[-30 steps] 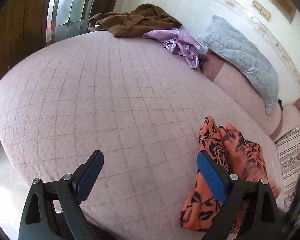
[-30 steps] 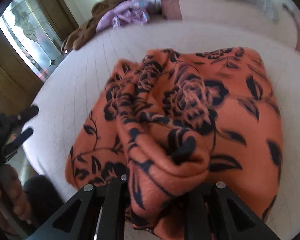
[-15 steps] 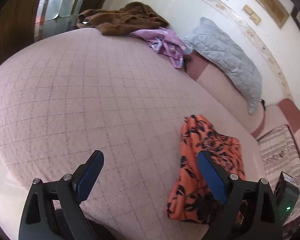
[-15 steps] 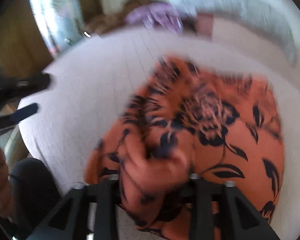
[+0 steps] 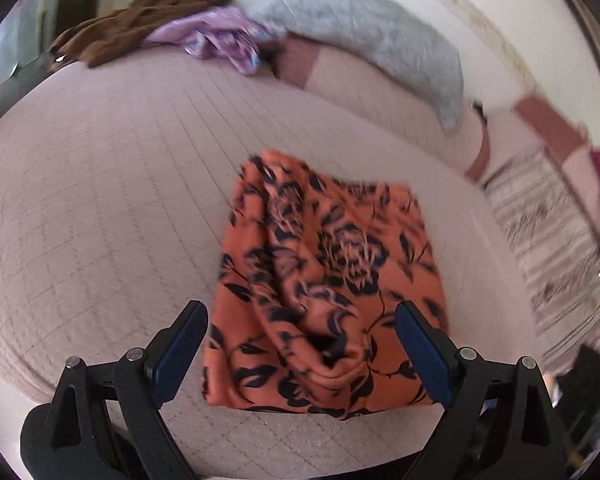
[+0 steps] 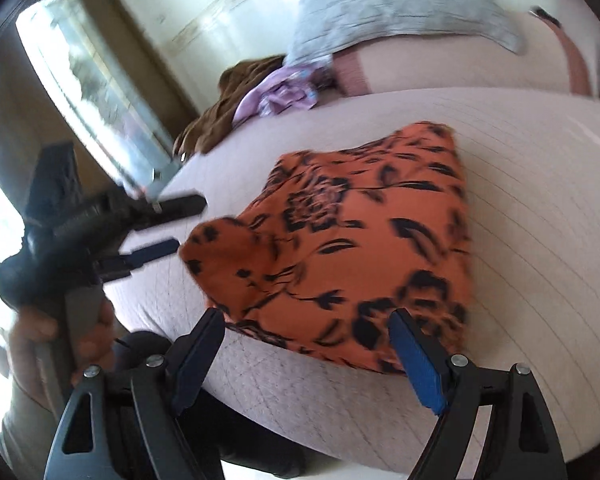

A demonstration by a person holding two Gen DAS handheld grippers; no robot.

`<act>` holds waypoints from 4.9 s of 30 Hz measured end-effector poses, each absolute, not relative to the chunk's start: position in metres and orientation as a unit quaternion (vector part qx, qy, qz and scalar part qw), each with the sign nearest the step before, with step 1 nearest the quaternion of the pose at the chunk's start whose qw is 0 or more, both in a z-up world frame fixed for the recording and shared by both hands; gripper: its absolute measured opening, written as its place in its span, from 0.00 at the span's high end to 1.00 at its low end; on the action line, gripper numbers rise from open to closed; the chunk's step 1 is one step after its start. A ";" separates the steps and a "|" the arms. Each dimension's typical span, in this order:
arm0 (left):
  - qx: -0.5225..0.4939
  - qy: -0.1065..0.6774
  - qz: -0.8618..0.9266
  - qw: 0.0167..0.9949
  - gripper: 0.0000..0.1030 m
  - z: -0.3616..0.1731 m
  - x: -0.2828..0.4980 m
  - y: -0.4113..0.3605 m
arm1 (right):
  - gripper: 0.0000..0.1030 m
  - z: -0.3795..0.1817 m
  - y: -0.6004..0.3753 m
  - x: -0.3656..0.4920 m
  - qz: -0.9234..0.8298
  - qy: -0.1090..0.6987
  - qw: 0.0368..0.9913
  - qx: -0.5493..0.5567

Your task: Fold small clothes

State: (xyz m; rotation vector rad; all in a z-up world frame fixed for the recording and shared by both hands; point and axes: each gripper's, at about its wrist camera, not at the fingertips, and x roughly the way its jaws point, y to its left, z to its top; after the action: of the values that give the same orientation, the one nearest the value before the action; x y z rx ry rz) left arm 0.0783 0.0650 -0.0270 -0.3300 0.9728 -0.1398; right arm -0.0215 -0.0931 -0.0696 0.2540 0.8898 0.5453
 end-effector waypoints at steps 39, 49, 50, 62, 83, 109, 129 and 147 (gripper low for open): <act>-0.048 0.490 0.016 0.870 0.41 -0.069 0.115 0.024 | 0.54 -0.156 -0.163 0.072 0.255 0.534 0.719 0.365; -0.053 0.478 0.000 0.877 0.39 -0.072 0.110 0.029 | 0.40 -0.141 -0.163 0.066 0.232 0.530 0.760 0.296; -0.054 0.477 -0.001 0.877 0.39 -0.071 0.110 0.029 | 0.39 -0.135 -0.172 0.069 0.231 0.517 0.765 0.308; -0.062 0.466 -0.015 0.882 0.37 -0.083 0.108 0.035 | 0.69 -0.097 -0.132 0.123 0.233 0.484 0.814 0.222; -0.227 0.478 -0.040 0.848 0.39 -0.080 0.082 0.094 | 0.58 -0.109 -0.126 0.158 0.198 0.516 0.806 0.212; -0.201 0.508 -0.073 0.835 0.81 -0.074 0.170 0.089 | 0.27 -0.094 -0.143 0.075 0.258 0.480 0.798 0.258; -0.157 0.460 -0.018 0.874 0.40 -0.038 0.100 0.079 | 0.21 -0.125 -0.176 0.054 0.241 0.500 0.766 0.325; -0.087 0.449 0.004 0.889 0.39 -0.028 0.082 0.056 | 0.20 -0.133 -0.178 0.050 0.228 0.512 0.761 0.327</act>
State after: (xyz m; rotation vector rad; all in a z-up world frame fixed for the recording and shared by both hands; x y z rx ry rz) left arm 0.0823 0.0558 -0.0281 -0.1814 0.9321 0.0091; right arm 0.0500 -0.1783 -0.1334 0.7121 1.1133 0.4973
